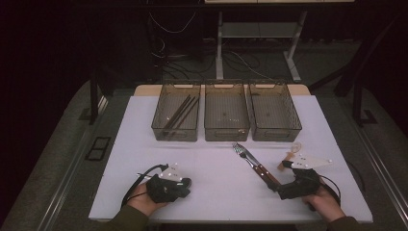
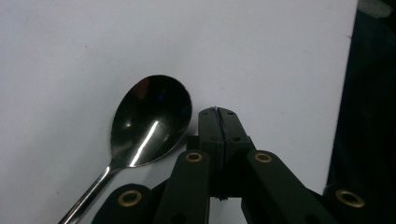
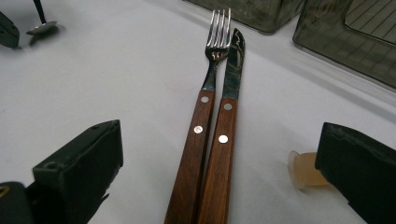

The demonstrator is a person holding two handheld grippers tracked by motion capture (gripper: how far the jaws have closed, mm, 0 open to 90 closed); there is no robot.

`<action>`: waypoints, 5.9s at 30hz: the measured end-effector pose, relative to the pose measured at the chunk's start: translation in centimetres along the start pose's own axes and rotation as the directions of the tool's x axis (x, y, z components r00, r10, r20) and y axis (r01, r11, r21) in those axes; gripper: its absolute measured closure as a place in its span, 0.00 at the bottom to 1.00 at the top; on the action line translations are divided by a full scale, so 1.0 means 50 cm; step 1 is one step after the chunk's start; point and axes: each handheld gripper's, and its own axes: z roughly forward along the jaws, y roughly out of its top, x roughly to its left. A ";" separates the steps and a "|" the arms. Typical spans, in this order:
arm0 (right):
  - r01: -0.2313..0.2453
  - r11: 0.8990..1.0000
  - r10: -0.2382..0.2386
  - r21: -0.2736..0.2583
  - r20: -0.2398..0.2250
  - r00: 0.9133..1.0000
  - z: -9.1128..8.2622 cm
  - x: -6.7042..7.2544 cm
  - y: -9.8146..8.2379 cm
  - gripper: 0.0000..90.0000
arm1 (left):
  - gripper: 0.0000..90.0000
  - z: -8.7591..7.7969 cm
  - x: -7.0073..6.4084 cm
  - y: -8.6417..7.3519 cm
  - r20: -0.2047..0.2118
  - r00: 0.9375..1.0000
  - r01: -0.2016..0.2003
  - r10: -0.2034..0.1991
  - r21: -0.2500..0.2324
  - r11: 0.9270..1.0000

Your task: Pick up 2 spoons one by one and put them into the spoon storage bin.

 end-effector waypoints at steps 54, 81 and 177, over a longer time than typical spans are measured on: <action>0.008 1.000 -0.008 0.011 -0.003 1.000 0.004 0.000 0.000 0.01 | 0.55 -0.004 0.080 -0.001 -0.099 0.987 0.115 -0.129 -0.130 0.985; 0.005 1.000 -0.005 0.008 -0.003 1.000 0.003 0.000 0.000 0.01 | 0.61 0.002 0.075 -0.002 -0.073 0.991 0.103 -0.111 -0.110 0.989; 0.001 1.000 -0.001 -0.006 -0.018 1.000 0.001 0.001 0.001 0.01 | 0.98 -0.019 0.185 0.279 -0.187 0.972 0.079 -0.142 -0.307 0.948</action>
